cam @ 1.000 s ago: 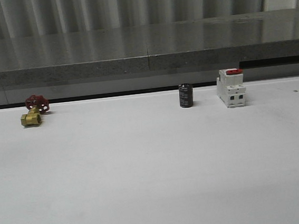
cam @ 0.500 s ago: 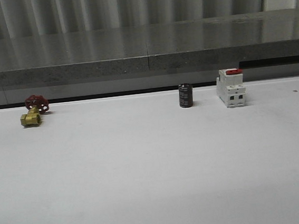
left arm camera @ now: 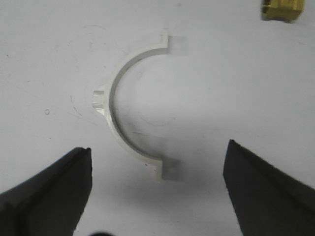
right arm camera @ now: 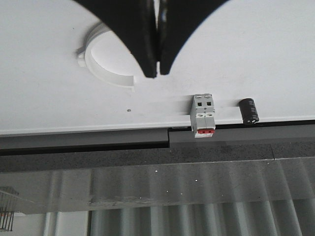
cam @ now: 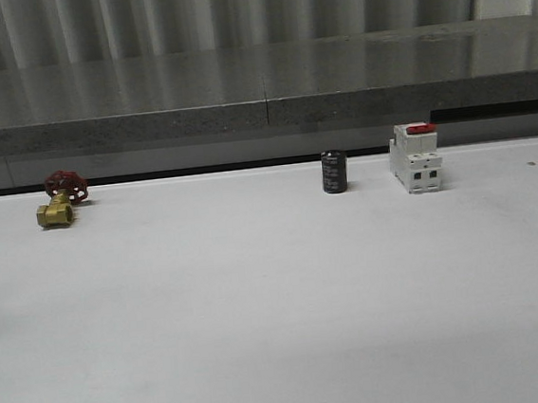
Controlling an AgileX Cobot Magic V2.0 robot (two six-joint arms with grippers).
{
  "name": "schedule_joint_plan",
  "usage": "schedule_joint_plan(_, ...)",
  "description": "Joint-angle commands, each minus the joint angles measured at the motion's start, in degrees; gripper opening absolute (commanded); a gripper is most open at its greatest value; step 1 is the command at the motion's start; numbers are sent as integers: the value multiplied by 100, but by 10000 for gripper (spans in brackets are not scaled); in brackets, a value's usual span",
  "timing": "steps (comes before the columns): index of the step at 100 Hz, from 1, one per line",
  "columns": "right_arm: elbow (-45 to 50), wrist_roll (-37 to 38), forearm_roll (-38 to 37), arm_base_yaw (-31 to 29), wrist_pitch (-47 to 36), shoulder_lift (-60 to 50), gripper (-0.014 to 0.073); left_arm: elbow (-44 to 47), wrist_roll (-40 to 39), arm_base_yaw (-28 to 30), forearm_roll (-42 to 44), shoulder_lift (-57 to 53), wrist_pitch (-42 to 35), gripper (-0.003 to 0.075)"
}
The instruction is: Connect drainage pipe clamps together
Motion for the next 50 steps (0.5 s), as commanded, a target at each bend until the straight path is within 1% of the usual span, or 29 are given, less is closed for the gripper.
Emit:
schedule_joint_plan(1,-95,-32,-2,11,-473,-110,-67,-386,155,232,-193,204,-242,543)
schedule_joint_plan(10,-95,-32,-2,11,-473,-110,-67,-585,275,365,-208,666,-207,543)
schedule_joint_plan(27,-95,-32,-2,11,-473,-110,-67,-809,402,398,-208,1269,-223,543)
schedule_joint_plan(50,-95,-32,-2,11,-473,-110,-67,-845,587,398,-208,1540,-600,543)
